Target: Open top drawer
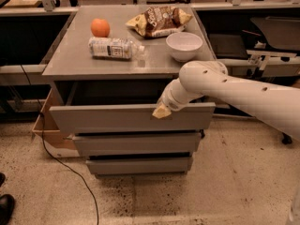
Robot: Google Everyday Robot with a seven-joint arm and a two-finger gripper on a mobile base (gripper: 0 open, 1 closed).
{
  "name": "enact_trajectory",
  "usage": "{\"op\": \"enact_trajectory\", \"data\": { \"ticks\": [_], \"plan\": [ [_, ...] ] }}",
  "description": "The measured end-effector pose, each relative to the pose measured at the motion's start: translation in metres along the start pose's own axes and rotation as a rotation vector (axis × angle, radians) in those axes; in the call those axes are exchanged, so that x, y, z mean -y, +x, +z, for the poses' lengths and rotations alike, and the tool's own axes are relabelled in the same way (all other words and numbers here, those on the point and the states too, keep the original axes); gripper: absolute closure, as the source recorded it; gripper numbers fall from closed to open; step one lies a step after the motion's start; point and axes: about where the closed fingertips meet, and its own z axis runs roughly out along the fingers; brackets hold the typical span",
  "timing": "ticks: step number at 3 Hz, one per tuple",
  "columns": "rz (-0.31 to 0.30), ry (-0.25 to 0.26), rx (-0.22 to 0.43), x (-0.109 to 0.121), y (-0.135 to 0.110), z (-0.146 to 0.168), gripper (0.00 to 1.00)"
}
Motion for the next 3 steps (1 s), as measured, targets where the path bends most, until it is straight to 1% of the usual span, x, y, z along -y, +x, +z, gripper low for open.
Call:
{"op": "enact_trajectory", "data": {
  "ticks": [1,2,3],
  "plan": [
    [0.000,0.000,0.000,0.000,0.000,0.000,0.65],
    [-0.002,-0.016,-0.015,-0.017,0.012,-0.013,0.42],
    [-0.002,-0.016,-0.015,-0.017,0.012,-0.013,0.19]
  ]
}}
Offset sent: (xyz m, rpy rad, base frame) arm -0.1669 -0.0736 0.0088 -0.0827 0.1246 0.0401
